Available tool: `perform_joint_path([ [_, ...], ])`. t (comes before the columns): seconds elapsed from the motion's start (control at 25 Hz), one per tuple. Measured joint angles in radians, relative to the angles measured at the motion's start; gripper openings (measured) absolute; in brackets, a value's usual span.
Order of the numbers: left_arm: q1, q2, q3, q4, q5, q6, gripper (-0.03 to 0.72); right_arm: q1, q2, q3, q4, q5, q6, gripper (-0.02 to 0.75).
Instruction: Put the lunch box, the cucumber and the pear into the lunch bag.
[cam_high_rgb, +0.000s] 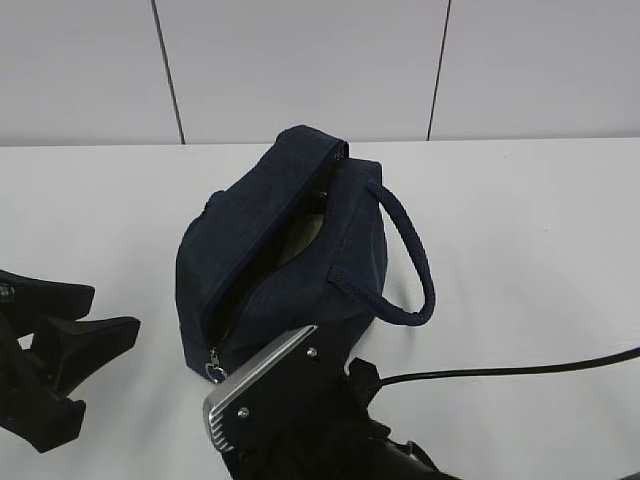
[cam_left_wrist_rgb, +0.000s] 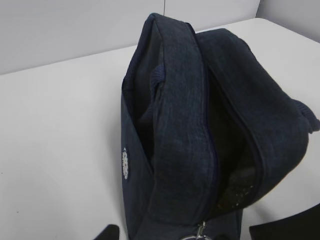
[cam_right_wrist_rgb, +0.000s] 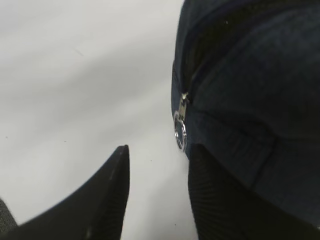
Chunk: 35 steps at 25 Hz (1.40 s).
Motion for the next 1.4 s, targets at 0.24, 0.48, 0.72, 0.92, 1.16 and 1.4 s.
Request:
perform_joint_path([
  [0.24,0.000,0.000,-0.001,0.000,0.000,0.000,0.343,0.000,0.125,-0.013,0.016,-0.062,0.089,0.315],
  [0.48,0.000,0.000,-0.001,0.000,0.000,0.000,0.343,0.000,0.158,-0.049,0.018,-0.080,0.109,0.316],
  [0.72,0.000,0.000,-0.001,-0.003,0.000,0.000,0.343,-0.004,0.171,-0.089,0.056,-0.080,0.110,0.316],
  [0.92,0.000,0.000,-0.001,-0.005,0.000,0.000,0.343,-0.014,0.187,-0.109,0.063,-0.071,0.110,0.316],
  [1.16,0.000,0.000,-0.001,-0.008,0.000,0.000,0.343,-0.014,0.206,-0.141,0.063,-0.069,0.098,0.316],
  [1.4,0.000,0.000,-0.001,-0.008,0.000,0.000,0.343,-0.014,0.213,-0.158,0.063,-0.048,0.064,0.316],
])
